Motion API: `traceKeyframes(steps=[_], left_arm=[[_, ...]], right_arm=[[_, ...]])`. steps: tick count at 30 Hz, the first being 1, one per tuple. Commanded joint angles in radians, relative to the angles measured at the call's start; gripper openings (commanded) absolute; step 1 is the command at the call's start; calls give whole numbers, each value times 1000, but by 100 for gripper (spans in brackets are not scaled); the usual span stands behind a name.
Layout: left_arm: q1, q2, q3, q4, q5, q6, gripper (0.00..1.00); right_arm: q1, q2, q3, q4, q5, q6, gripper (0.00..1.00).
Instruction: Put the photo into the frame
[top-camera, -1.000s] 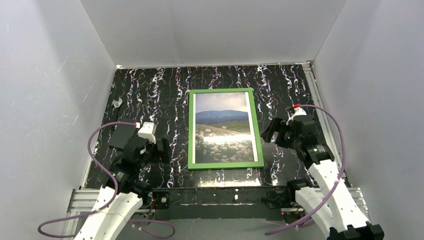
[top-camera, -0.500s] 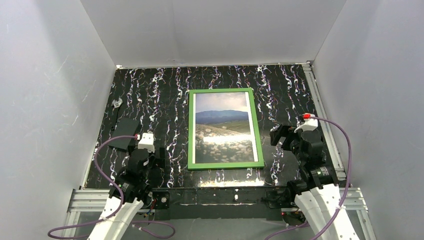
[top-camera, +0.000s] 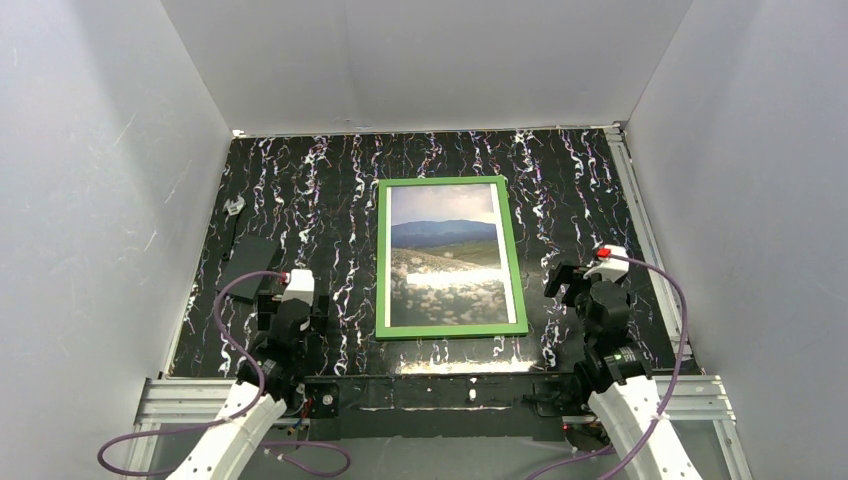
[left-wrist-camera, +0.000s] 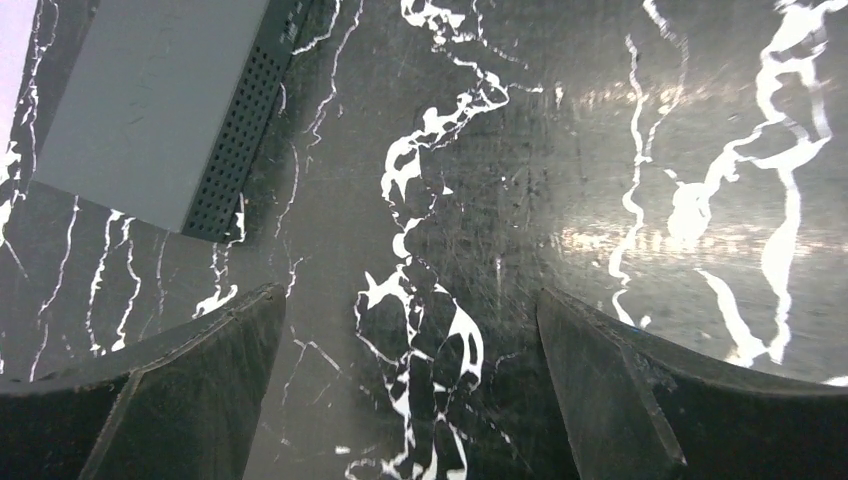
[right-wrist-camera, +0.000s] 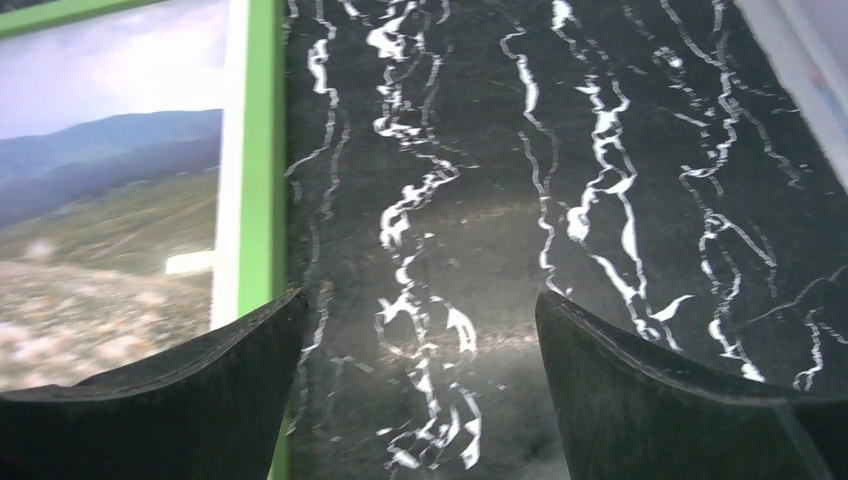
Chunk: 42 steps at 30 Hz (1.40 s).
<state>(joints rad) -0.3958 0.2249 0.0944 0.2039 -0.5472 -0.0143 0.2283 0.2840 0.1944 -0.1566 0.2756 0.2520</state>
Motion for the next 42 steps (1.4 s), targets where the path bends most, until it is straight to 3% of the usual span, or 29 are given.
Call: traceKeyframes(steps=[1,6,12,19,23,33,38,42], left_arm=[[5,81,-151,333,-71,112,98],[8,286,-208,567,-79,98,98],[29,623,-186,877,-35,182,98],[73,1086,-56,1191,6,229,98],[146,1286,10,1279,46,138,98],[198,1300,47,1169,128,84,98],[198,1309,57,1163,125,86,98],[199,1313,55,1175,125,89,98]], right_arm=[[-6,32,-89,300,141,-90,96],[-6,188,-184,617,161,-99,98],[-12,506,-120,862,163,-155,98],[-113,733,-26,955,-28,-137,98],[-154,819,51,911,-76,-120,98],[-190,940,201,753,-265,-180,94],[-202,902,143,833,-262,-208,95],[-233,921,53,1047,-283,-236,98]])
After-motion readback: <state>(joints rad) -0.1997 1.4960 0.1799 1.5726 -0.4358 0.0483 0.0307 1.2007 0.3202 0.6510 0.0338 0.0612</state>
